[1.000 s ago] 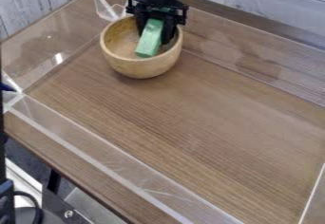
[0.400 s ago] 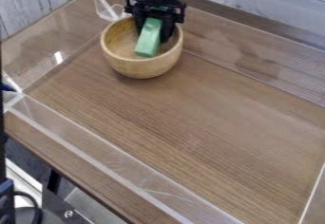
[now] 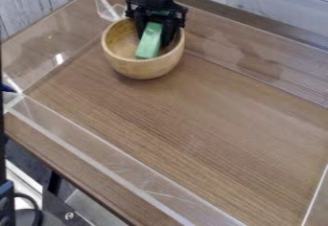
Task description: Put the green block in the brown bowl
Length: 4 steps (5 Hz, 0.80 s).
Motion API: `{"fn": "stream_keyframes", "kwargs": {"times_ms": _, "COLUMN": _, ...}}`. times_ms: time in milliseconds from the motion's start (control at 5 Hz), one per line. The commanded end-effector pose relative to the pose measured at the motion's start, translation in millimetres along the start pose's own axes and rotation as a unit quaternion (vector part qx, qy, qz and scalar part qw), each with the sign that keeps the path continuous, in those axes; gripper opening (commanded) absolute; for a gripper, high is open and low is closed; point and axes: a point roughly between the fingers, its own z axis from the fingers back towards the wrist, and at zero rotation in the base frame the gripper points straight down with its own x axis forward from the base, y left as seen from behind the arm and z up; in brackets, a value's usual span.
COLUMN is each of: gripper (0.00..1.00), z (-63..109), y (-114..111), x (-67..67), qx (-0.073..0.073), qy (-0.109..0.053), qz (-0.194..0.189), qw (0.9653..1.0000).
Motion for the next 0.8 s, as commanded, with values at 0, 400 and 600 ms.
{"fn": "stream_keyframes", "kwargs": {"times_ms": 0, "gripper": 0.0, "z": 29.9, "y": 0, "x": 8.3, "qx": 0.012, "qy": -0.038, "qz": -0.01, "qw": 0.9992}}
{"fn": "stream_keyframes", "kwargs": {"times_ms": 400, "gripper": 0.0, "z": 48.0, "y": -1, "x": 8.4, "qx": 0.009, "qy": -0.045, "qz": -0.006, "qw": 0.9989}}
{"fn": "stream_keyframes", "kwargs": {"times_ms": 600, "gripper": 0.0, "z": 52.8, "y": -1, "x": 8.0, "qx": -0.003, "qy": -0.053, "qz": -0.009, "qw": 0.9986}}
